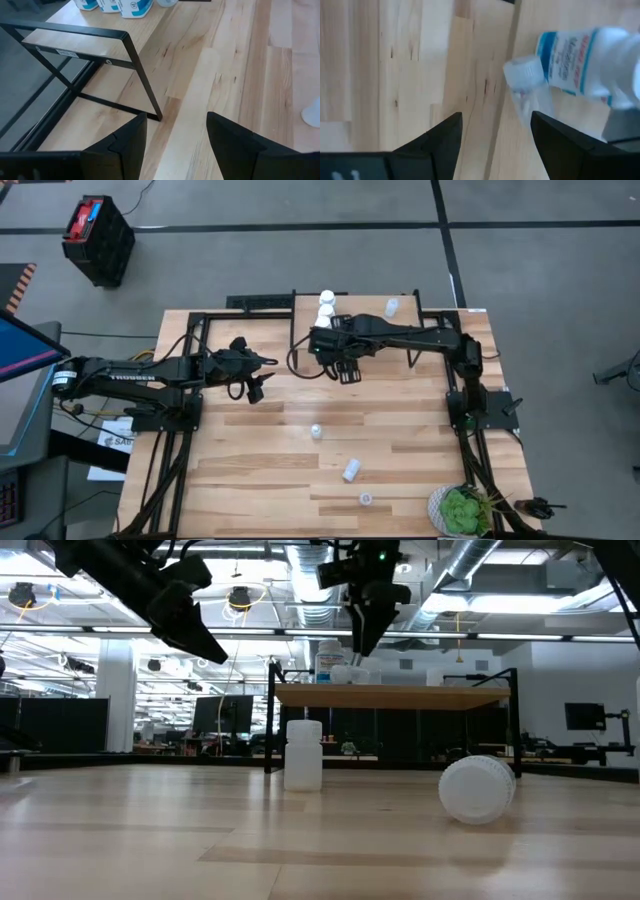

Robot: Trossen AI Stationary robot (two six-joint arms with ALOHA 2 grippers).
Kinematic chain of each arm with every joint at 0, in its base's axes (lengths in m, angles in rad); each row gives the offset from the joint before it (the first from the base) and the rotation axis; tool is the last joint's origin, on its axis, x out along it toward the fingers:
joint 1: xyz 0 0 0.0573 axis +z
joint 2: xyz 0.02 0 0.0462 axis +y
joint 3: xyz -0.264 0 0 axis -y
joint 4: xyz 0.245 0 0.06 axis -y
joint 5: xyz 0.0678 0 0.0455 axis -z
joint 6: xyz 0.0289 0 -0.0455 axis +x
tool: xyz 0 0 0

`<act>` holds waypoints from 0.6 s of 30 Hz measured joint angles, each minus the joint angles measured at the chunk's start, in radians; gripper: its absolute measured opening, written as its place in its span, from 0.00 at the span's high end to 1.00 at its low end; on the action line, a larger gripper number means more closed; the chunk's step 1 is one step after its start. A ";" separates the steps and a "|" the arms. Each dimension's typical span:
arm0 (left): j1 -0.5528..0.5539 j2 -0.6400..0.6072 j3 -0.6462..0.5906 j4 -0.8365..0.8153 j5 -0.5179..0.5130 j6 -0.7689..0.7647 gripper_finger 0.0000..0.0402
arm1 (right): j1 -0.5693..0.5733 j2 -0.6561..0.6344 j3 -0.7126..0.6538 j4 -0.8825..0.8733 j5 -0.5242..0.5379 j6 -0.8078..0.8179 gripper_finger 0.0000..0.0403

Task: Pick and place medicine bottles onto shelf by color
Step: Put the left transparent pill bottle on the shelf aligned with the other transparent bottle

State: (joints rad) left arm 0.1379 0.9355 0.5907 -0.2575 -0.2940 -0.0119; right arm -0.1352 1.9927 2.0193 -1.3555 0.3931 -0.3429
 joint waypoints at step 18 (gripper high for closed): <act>0.000 0.000 0.000 -0.030 0.000 -0.062 0.52 | -0.008 -0.230 -0.262 0.020 0.024 0.185 0.36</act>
State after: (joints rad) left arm 0.1378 0.9356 0.5907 -0.2880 -0.2939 -0.0738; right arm -0.1434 1.7625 1.7572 -1.3351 0.4174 -0.1578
